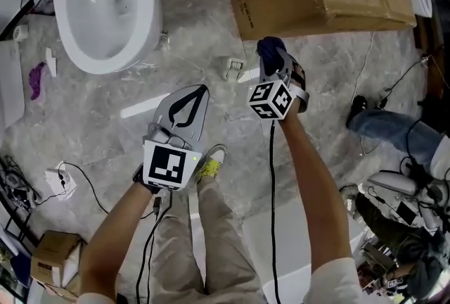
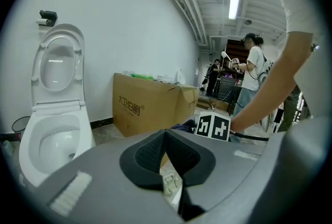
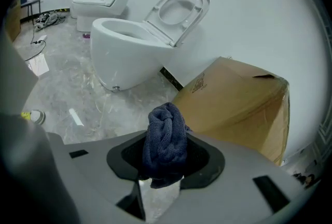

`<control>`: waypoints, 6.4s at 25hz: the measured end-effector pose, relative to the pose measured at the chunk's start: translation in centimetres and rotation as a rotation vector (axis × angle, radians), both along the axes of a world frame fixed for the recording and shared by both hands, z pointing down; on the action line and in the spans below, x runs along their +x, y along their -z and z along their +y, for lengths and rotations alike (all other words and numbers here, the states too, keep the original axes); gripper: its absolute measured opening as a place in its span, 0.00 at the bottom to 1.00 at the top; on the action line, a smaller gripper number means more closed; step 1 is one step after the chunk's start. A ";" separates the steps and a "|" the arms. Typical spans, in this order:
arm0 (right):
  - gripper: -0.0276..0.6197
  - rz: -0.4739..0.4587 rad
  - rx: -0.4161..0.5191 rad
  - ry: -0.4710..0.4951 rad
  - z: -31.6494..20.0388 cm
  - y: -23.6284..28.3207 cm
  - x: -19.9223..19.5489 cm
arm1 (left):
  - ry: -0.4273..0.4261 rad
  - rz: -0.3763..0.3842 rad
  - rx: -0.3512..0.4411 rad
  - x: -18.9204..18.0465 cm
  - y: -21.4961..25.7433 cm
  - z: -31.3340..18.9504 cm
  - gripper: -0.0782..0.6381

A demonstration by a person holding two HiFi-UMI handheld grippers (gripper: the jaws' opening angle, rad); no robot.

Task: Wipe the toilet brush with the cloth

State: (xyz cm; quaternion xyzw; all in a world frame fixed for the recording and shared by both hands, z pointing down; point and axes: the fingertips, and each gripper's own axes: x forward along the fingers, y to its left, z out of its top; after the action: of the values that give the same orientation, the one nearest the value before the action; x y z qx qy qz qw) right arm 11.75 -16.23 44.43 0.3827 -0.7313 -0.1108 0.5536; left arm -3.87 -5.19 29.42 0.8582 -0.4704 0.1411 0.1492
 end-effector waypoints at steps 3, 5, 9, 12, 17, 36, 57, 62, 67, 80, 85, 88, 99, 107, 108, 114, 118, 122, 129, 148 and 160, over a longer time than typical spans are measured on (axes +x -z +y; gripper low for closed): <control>0.28 0.009 0.002 -0.011 -0.1 -0.7 -0.3 | 0.011 0.007 -0.009 -0.3 -1.0 0.7 0.11; 0.28 0.017 0.001 0.001 -0.1 -1.2 -0.6 | 0.029 0.016 -0.025 -0.4 -1.7 1.1 0.11; 0.28 0.033 -0.018 0.013 0.0 -2.6 -0.5 | 0.046 0.024 -0.030 -0.6 -2.4 1.0 0.11; 0.28 0.043 -0.033 0.021 0.6 -3.6 -0.6 | 0.053 0.026 -0.036 -1.0 -3.1 1.1 0.11; 0.28 0.024 -0.008 0.036 1.4 -4.1 -1.1 | 0.054 0.022 -0.020 -1.4 -5.3 0.6 0.11; 0.28 -0.352 0.418 0.017 0.9 -2.0 1.5 | -0.122 0.067 0.216 3.9 -18.6 -6.0 0.11; 0.27 -0.280 0.236 0.282 0.5 -2.5 1.4 | -0.218 0.100 0.362 7.1 -18.4 -9.6 0.11; 0.27 -0.277 0.220 0.281 0.4 -3.3 1.2 | -0.208 0.078 0.360 7.3 -19.1 -9.9 0.11; 0.26 -0.269 0.225 0.294 0.0 -2.9 0.7 | -0.202 0.045 0.340 7.1 -19.9 -10.4 0.11; 0.25 -0.123 0.167 0.320 0.4 -4.3 0.2 | -0.191 0.026 0.309 6.2 -21.1 -10.4 0.11; 0.25 -0.078 0.161 0.334 0.8 -4.9 0.3 | -0.193 0.022 0.303 6.1 -21.5 -10.5 0.11; 0.25 -0.060 0.150 0.338 1.2 -5.4 0.5 | -0.197 0.022 0.296 6.2 -21.8 -10.5 0.11; 0.25 -0.020 0.101 0.336 2.4 -7.4 1.6 | -0.212 0.030 0.285 6.9 -22.4 -10.5 0.11; 0.25 0.002 0.059 0.347 3.1 -8.9 1.8 | -0.219 0.023 0.285 7.2 -22.5 -10.5 0.11; 0.25 0.002 0.055 0.349 3.2 -9.0 1.7 | -0.218 0.021 0.285 7.2 -22.6 -10.4 0.11; 0.25 0.018 0.028 0.366 3.5 -9.9 1.5 | -0.212 0.010 0.287 7.0 -22.5 -10.5 0.11; 0.25 0.029 0.003 0.372 3.9 -10.5 1.4 | -0.209 0.010 0.288 6.8 -22.4 -10.5 0.11; 0.25 0.045 -0.024 0.378 4.3 -11.3 1.4 | -0.213 0.011 0.290 6.8 -22.4 -10.4 0.11; 0.25 0.062 -0.073 0.385 5.1 -12.9 1.4 | -0.221 0.014 0.287 7.0 -22.4 -10.3 0.11; 0.25 -0.011 0.348 0.365 2.2 1.3 -1.0 | -0.162 0.011 0.303 4.8 -21.6 -12.3 0.11; 0.26 0.075 0.220 0.455 2.7 -5.2 -2.2 | -0.173 -0.005 0.301 4.6 -22.0 -11.9 0.11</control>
State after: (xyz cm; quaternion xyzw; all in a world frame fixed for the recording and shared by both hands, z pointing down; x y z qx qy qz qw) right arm 9.56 -13.55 49.62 0.2617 -0.7613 -0.3256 0.4960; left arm 0.74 -17.08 51.45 0.9079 -0.4108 0.0835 0.0054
